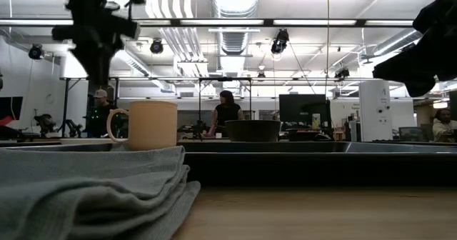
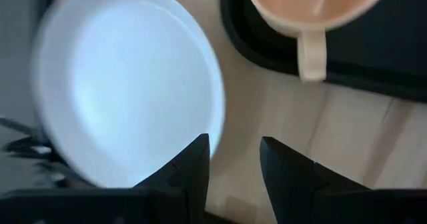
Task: Set up tray
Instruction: Put the white plate in the center of the black serving tray
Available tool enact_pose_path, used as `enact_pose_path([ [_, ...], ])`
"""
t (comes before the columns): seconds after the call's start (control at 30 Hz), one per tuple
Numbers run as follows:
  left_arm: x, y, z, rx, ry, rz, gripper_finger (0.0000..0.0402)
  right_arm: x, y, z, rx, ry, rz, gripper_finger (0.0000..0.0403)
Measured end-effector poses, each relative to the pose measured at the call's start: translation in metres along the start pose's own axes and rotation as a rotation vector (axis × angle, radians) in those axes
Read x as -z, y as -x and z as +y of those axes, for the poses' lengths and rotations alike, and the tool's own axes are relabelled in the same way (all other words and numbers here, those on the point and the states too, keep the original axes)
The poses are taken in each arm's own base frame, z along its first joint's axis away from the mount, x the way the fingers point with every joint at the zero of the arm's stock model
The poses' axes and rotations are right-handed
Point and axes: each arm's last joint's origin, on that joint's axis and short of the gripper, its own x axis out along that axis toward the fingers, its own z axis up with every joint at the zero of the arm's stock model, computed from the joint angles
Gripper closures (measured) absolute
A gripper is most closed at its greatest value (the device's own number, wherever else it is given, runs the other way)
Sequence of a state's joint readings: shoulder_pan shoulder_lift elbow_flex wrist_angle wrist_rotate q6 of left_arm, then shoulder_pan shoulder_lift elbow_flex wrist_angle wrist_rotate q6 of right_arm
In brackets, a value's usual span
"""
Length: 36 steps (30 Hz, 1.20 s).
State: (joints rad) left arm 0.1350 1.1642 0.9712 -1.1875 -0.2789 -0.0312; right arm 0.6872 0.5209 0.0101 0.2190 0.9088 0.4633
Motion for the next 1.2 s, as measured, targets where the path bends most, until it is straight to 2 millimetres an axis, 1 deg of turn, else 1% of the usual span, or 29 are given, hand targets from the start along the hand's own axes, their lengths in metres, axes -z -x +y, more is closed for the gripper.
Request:
enact_pose_path([
  [0.07,0.009,-0.014,0.002,0.039,-0.003,0.007,0.0287,0.000,0.000,0.000,-0.004,-0.003,0.000,0.0327],
  [0.2,0.023,-0.037,0.005,0.048,-0.017,0.049,0.0287,0.000,0.000,0.001,-0.031,-0.008,0.009,0.0309],
  [0.33,0.027,-0.051,0.009,0.068,0.003,0.086,0.0287,-0.002,0.000,0.002,-0.054,-0.023,0.005,0.0291],
  [0.43,0.027,-0.061,0.014,0.094,0.048,0.107,0.0287,-0.002,0.000,0.003,-0.053,-0.026,0.002,0.0281],
  [0.57,0.021,-0.069,0.018,0.102,0.056,0.130,0.0287,-0.003,0.000,0.003,-0.053,-0.032,-0.002,0.0272],
  [0.7,0.009,-0.075,0.020,0.097,-0.004,0.057,0.0287,-0.004,0.000,0.003,-0.057,-0.042,-0.010,0.0266],
  [0.77,0.007,-0.079,0.019,0.114,-0.020,0.062,0.0287,-0.004,0.000,0.003,-0.056,-0.042,-0.010,0.0264],
  [0.93,0.009,-0.089,0.017,0.122,-0.035,0.102,0.0287,-0.004,0.000,0.003,-0.055,-0.041,-0.010,0.0261],
  [1.2,0.010,-0.099,0.027,0.106,-0.003,0.053,0.0287,-0.003,0.000,0.003,-0.058,-0.037,-0.006,0.0260],
])
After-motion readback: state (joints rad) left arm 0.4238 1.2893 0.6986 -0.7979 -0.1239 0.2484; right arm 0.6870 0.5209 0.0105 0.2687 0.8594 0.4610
